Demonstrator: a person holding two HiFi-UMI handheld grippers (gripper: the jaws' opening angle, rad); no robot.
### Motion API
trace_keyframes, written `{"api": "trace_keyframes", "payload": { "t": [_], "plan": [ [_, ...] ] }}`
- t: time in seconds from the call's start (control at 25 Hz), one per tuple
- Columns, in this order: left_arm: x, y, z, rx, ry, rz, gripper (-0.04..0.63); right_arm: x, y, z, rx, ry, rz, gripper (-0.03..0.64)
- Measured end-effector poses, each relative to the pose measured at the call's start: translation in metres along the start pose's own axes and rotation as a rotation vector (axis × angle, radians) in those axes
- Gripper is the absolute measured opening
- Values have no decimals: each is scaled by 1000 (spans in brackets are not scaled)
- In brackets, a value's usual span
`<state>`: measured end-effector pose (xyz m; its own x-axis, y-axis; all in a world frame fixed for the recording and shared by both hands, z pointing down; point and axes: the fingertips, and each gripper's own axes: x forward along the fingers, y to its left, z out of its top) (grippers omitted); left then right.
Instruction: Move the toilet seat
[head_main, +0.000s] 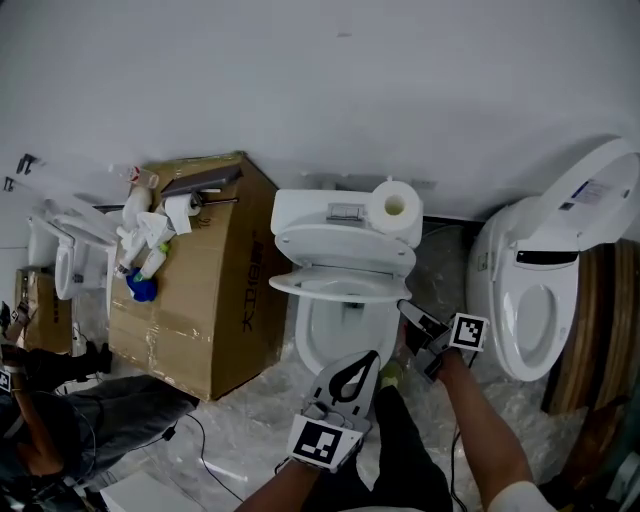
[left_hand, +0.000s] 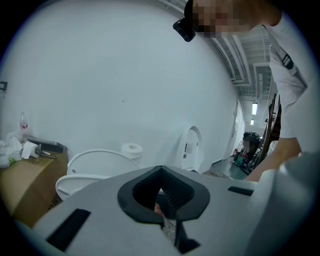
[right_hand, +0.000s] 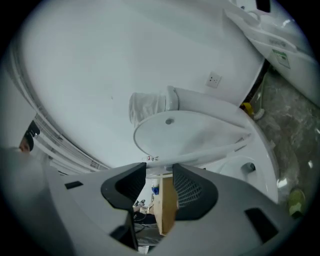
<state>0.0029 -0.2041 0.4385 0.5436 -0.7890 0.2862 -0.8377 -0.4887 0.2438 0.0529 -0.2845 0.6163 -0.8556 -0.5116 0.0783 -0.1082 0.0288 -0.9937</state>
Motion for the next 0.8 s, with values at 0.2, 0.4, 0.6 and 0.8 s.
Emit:
{"api": "trace_keyframes", "payload": {
  "t": [0.2, 0.4, 0.6, 0.8],
  "plan": [
    [11, 9, 0, -4, 20, 33, 8, 11, -5, 19, -112, 10, -97, 155],
    [21, 16, 2, -18, 23, 59, 8, 19, -15, 42, -207, 2, -185, 122],
    [30, 25, 3, -27, 23, 80, 8, 29, -19, 62, -249, -8, -220, 97],
    [35, 27, 9, -39, 14, 96, 8, 35, -18, 79, -289, -21, -260, 89]
  ]
}}
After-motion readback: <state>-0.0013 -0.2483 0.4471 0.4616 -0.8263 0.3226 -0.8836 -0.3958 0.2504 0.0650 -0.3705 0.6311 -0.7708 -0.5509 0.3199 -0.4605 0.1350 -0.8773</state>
